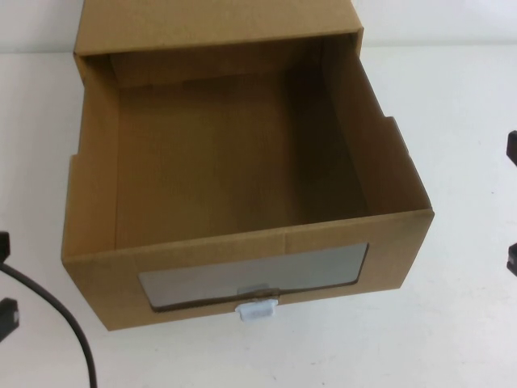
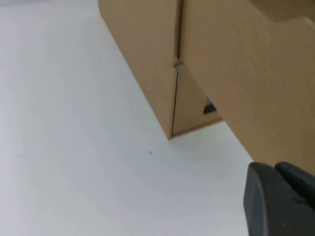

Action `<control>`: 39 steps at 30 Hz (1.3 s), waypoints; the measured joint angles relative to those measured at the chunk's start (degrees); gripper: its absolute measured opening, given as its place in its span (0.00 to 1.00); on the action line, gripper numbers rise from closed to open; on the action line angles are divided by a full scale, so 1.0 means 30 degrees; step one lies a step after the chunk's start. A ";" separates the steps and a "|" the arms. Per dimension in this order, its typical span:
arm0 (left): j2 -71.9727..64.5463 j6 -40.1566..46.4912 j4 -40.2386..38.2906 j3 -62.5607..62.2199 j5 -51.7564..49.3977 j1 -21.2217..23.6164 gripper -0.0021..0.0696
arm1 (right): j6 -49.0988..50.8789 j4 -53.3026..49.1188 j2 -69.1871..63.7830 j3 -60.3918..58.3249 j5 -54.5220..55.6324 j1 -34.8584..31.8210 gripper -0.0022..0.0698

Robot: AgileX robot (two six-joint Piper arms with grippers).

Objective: Open the shoe box
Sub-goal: 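Pull the top drawer of the cardboard box fully open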

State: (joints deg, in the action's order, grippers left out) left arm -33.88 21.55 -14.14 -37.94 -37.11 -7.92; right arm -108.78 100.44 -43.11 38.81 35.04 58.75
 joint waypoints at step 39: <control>0.0000 0.0036 0.0000 0.0000 -0.0467 0.0000 0.02 | 0.0000 0.0000 0.2084 -0.1087 -0.2853 -0.0117 0.00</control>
State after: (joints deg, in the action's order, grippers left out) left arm -33.88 21.66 -14.14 -37.94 -38.51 -7.92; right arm -108.78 100.44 -36.86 35.55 26.48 58.40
